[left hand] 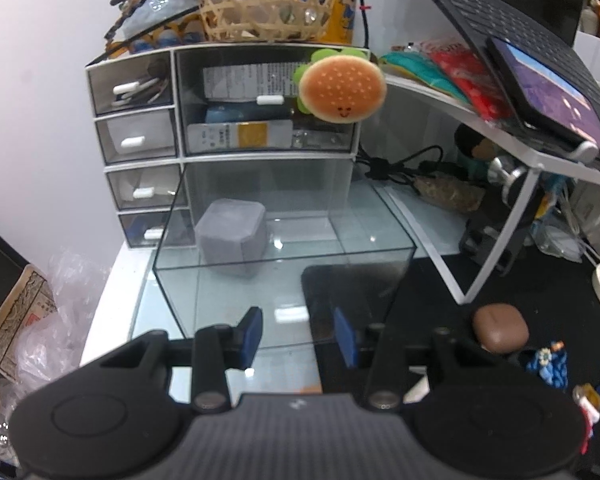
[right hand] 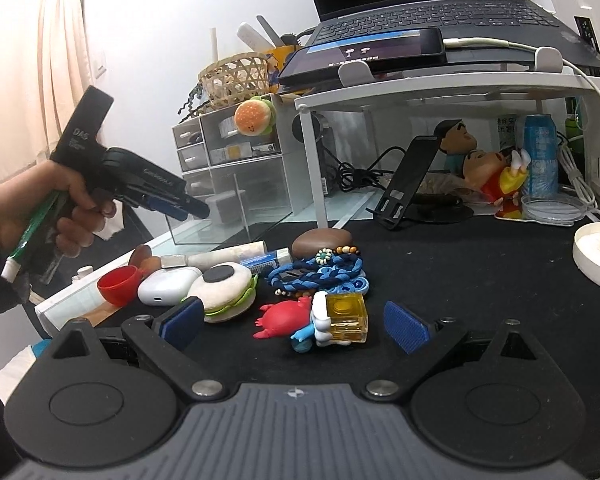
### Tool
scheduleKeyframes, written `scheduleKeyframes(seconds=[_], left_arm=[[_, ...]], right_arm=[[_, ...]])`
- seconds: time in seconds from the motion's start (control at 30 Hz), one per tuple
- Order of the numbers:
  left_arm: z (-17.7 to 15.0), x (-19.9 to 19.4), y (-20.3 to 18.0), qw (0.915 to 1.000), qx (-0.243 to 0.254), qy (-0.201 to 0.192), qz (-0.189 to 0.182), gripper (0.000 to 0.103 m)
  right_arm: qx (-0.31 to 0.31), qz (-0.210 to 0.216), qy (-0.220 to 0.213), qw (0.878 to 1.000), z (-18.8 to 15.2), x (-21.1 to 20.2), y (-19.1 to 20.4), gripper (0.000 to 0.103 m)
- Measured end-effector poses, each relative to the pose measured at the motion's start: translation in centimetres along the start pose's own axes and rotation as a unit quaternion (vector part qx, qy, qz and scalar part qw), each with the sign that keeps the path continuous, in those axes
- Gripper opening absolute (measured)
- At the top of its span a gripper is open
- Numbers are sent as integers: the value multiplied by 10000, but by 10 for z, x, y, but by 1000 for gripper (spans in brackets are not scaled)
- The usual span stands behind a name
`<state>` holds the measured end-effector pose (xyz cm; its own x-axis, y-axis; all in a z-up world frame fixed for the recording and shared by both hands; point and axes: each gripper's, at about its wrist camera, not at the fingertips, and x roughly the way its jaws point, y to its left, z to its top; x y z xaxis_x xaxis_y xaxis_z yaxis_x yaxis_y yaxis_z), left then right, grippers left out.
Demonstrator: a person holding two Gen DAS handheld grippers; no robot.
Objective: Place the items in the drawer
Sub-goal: 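Push the glass box back into the drawer unit with the left tool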
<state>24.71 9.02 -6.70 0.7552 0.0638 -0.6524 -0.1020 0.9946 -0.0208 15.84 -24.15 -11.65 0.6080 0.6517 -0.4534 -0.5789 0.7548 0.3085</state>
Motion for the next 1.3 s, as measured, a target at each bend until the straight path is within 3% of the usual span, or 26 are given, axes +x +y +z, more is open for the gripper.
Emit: scheduleKeyframes(seconds=[0.47,1.1,1.3], left_arm=[[20,22,3,9997,193,120,12,37],[47,55,14,9996,246,45,120,36],[51,68,16,9997,205,-23,153,36]], right_arm=[[-96,100,18,9999,0,7,-1,99],[-245,74,56,9997,2,18,0,99],[-98,318,57,9994,1,18,-7,99]])
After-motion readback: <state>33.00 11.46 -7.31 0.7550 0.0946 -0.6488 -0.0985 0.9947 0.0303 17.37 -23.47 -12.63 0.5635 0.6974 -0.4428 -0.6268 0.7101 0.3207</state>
